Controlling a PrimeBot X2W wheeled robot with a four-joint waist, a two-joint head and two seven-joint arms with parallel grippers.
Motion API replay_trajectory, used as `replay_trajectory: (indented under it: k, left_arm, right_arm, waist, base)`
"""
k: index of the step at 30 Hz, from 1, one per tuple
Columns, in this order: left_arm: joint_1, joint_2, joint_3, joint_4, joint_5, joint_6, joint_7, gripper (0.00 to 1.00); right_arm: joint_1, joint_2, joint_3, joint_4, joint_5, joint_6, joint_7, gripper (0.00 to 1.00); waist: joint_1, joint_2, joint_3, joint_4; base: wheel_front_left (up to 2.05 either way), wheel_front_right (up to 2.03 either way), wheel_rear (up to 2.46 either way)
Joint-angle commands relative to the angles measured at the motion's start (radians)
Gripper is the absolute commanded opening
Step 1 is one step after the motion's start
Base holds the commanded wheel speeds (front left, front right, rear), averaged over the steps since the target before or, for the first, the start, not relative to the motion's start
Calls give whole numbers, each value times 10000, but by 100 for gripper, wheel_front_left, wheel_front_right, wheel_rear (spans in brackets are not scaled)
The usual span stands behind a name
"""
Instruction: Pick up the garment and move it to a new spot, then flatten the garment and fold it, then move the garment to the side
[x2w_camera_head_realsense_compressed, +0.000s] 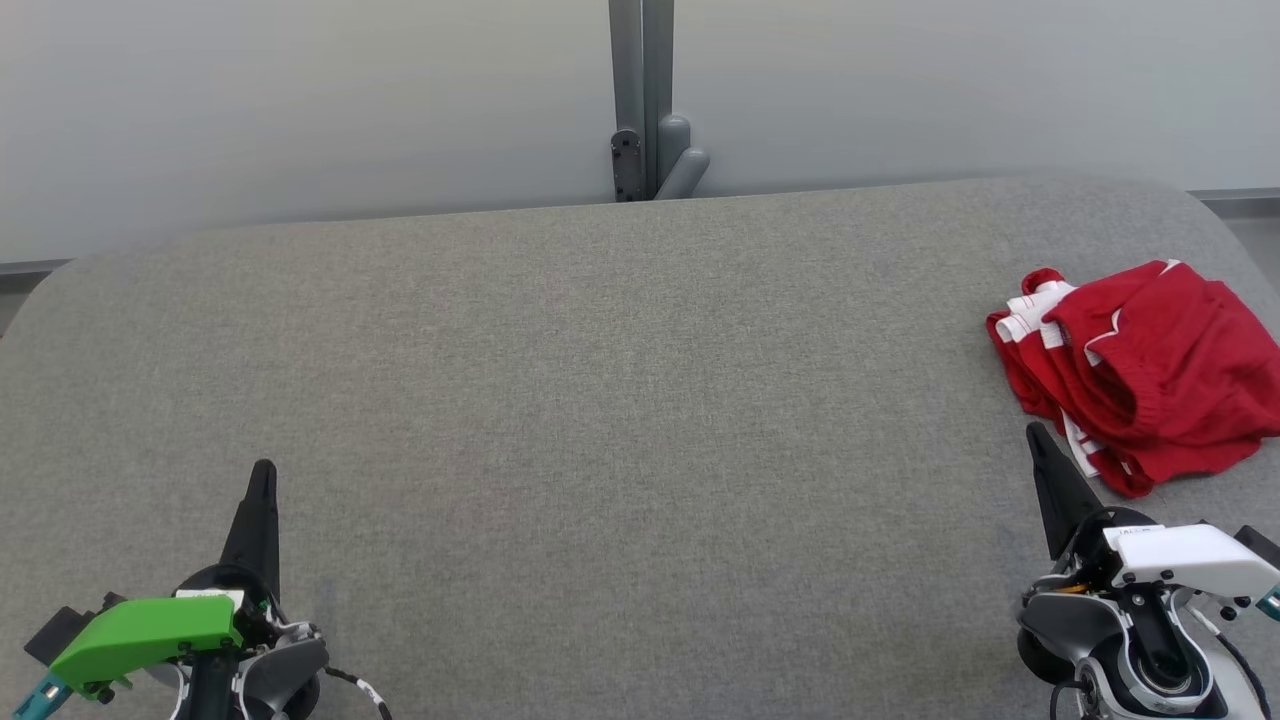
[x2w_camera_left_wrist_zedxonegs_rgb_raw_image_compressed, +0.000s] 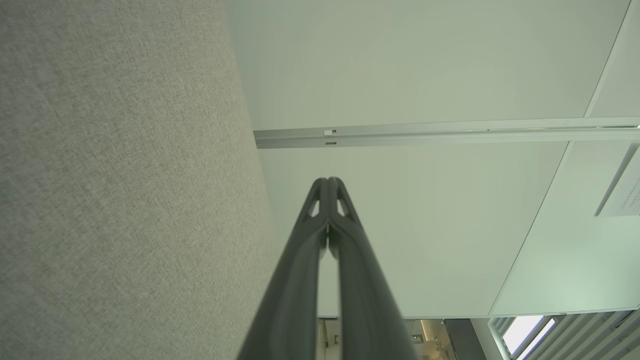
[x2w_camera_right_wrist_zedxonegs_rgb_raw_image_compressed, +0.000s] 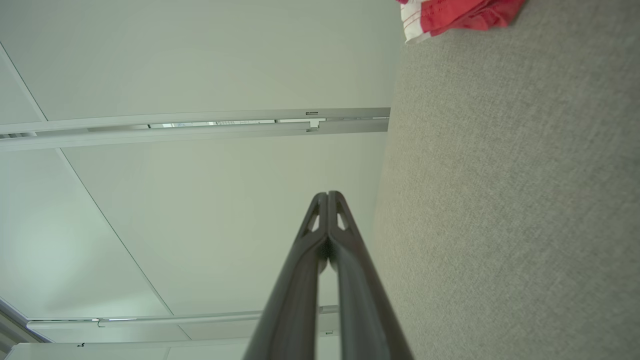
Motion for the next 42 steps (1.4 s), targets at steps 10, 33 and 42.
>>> replay_trajectory:
  k: [10,33,42]
  left_arm:
    - [-113,63,1,-52,-34,-46,45,0]
    - [-113,64,0,-53,-34,-46,45,0]
    - [-113,64,0,-53,-34,-46,44,0]
  right_arm:
    - [131,-49,-7,-48,65,4,12,0]
    - [132,-49,-6,-48,65,4,11,0]
    - [132,-49,-6,-48,66,4,11,0]
  waist:
    - [0,0,0,0]
    - [0,0,0,0]
    - [0,0,0,0]
  base:
    - [0,0,0]
    - [0,0,0]
    - [0,0,0]
